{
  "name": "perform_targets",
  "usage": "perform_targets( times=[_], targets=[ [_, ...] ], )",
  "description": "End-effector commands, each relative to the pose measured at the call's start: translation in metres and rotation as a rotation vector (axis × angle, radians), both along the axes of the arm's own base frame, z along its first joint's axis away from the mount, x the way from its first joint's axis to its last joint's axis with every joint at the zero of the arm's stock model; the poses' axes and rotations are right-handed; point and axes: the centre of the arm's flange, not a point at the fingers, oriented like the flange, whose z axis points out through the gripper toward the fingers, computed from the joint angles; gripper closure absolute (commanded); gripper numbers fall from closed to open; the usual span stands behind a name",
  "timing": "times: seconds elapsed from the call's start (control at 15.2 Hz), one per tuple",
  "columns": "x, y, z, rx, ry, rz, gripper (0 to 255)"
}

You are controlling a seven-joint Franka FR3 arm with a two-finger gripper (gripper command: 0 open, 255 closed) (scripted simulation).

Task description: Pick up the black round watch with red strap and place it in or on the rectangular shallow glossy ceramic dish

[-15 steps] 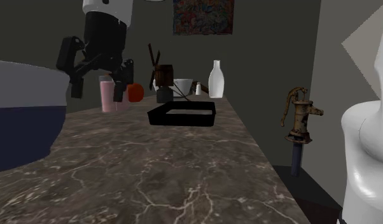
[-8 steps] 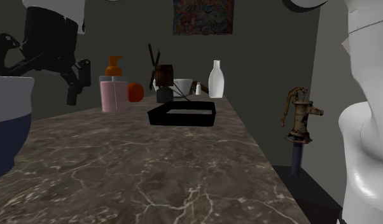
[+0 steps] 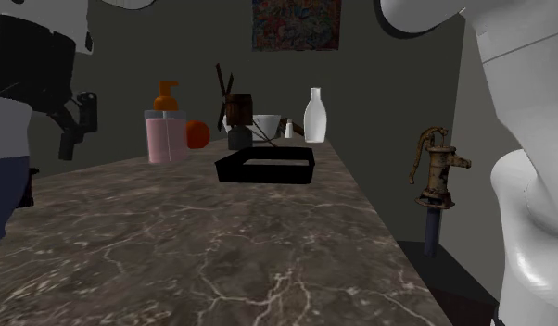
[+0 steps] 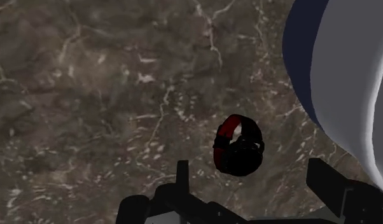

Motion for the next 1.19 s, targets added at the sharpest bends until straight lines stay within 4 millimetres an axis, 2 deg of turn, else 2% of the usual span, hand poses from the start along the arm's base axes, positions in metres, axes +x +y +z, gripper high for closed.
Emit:
perform_targets(
  times=[0.0,0.07,0.59,0.66,1.12],
  targets=[
    [-0.0023,0.0087,-0.0246,-0.011,0.030,0.014,0],
    [-0.0019,0.0103,-0.0328,-0.011,0.030,0.014,0],
    [-0.0019,0.0103,-0.0328,-0.011,0.030,0.014,0],
    [-0.0020,0.0103,-0.0329,-0.011,0.030,0.014,255],
    [-0.0008,0.0108,-0.0332,-0.011,0.030,0.014,255]
  ],
)
